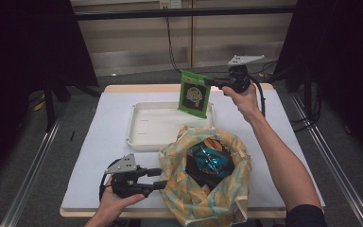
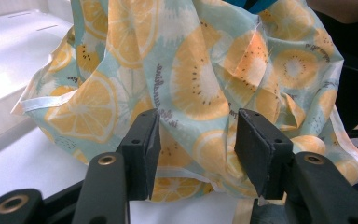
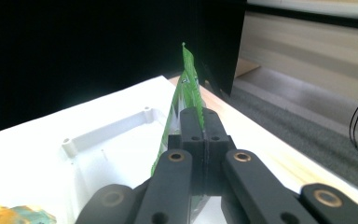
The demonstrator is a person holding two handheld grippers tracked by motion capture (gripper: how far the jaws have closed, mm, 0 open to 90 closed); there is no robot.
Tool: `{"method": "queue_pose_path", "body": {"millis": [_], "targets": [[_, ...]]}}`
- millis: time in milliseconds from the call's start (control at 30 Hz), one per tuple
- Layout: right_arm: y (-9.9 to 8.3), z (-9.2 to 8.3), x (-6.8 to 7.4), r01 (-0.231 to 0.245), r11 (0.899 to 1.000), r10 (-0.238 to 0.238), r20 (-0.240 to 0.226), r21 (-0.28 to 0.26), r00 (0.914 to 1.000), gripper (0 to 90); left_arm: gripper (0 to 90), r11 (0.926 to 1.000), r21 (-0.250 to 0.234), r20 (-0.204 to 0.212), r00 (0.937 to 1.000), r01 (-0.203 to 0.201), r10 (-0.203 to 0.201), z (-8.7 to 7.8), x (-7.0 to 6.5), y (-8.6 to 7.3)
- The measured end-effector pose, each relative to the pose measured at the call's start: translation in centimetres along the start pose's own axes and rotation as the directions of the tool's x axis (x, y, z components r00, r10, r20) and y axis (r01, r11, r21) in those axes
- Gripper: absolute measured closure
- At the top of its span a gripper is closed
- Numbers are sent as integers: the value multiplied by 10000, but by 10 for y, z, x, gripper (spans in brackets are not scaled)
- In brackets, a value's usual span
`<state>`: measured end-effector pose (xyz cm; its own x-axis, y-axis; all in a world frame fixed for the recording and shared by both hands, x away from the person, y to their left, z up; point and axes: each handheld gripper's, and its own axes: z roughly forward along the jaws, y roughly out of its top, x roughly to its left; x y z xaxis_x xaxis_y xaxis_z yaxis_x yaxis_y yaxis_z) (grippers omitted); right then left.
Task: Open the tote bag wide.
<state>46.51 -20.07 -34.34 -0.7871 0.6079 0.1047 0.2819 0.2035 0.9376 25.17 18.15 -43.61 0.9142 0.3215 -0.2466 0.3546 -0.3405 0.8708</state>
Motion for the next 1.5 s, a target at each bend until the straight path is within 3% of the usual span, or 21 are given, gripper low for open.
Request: {"method": "queue_pose_path", "body": {"millis": [267, 600, 1033, 1500], "targets": [[-17, 17, -15, -181, 9986, 189, -177, 491, 9997, 900, 498, 9999, 14, -16, 9999, -134, 134, -2, -1, 0], [-35, 35, -34, -654, 9916, 611, 413, 1115, 9973, 900, 494, 9998, -18, 1, 9998, -201, 201, -3, -3, 1], [-43, 43, -53, -955, 9859, 780, 1279, 1373, 9887, 892, 492, 9998, -60, -25, 9998, -190, 190, -4, -4, 0], [-49, 54, -64, -1308, 9798, 1044, 1712, 1514, 9797, 852, 493, 9998, 23, -24, 9998, -217, 217, -4, -4, 0]]}}
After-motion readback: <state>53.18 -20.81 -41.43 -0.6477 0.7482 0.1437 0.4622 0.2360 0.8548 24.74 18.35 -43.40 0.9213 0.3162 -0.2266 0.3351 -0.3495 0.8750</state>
